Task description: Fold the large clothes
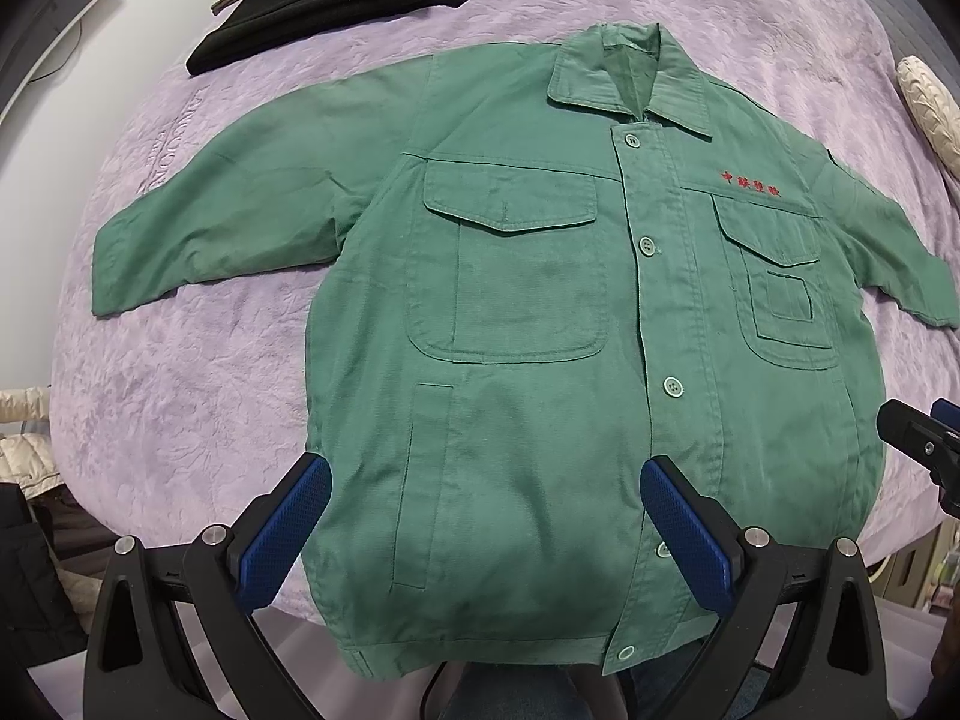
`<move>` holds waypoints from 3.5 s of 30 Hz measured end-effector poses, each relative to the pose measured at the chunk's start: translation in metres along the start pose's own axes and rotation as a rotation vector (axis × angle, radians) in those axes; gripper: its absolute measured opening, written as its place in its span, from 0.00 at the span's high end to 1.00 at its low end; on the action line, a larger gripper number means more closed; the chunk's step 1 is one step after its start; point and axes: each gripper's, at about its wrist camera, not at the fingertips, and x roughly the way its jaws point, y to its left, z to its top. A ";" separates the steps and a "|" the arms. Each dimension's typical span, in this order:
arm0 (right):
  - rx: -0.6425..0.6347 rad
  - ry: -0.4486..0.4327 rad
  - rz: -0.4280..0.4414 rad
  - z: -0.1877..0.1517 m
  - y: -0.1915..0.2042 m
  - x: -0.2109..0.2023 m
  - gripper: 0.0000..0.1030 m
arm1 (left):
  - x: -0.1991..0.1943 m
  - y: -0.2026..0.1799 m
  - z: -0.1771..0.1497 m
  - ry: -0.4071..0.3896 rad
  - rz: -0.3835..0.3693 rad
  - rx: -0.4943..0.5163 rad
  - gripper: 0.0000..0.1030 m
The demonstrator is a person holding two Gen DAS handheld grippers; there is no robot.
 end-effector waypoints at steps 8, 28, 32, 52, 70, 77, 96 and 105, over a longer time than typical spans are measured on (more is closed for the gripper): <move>0.001 0.000 -0.001 0.000 0.001 0.000 0.00 | 0.000 0.000 0.000 0.000 0.002 0.000 0.00; 0.002 -0.001 -0.003 -0.001 0.003 0.000 0.00 | 0.000 0.000 0.000 -0.003 0.006 0.000 0.00; 0.003 0.000 -0.003 -0.002 0.003 0.000 0.00 | 0.000 0.001 -0.001 -0.010 -0.006 -0.003 0.00; 0.002 0.000 -0.008 -0.004 0.008 0.001 0.00 | 0.000 0.004 -0.002 -0.010 -0.021 -0.003 0.00; 0.079 0.022 0.149 0.005 0.019 0.028 0.00 | 0.019 0.026 0.008 -0.008 -0.125 -0.075 0.00; 0.026 0.085 0.310 0.006 0.083 0.064 0.00 | 0.053 0.105 0.023 -0.059 -0.220 -0.266 0.00; -0.149 0.115 0.489 0.027 0.214 0.123 0.00 | 0.175 0.369 0.066 -0.313 -0.347 -0.796 0.00; -0.147 0.076 0.527 0.026 0.193 0.115 0.00 | 0.174 0.402 0.074 -0.438 -0.349 -0.866 0.93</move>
